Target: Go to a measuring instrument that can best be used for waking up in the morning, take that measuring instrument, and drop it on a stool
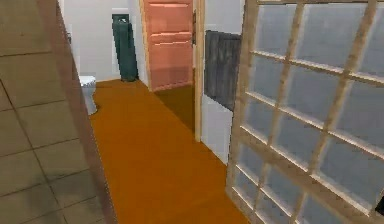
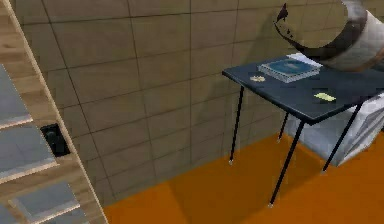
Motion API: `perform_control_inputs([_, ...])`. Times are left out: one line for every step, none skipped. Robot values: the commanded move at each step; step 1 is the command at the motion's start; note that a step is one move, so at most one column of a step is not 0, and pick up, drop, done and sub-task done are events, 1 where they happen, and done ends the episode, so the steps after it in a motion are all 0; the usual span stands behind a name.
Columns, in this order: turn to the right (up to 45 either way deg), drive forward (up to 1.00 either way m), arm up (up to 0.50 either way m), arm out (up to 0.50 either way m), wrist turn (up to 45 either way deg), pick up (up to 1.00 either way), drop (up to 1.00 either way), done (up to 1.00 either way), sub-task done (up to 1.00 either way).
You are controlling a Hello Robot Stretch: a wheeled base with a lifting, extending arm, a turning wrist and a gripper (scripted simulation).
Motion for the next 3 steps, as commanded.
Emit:
perform_control_inputs([-3.0,0.00,0.00,0.00,0.0,0.00,0.00,0.00,0.00])
perform_control_inputs([0.0,1.00,0.00,0.00,0.0,0.00,0.00,0.00,0.00])
perform_control_inputs([-9.0,0.00,0.00,0.00,0.0,0.00,0.00,0.00,0.00])
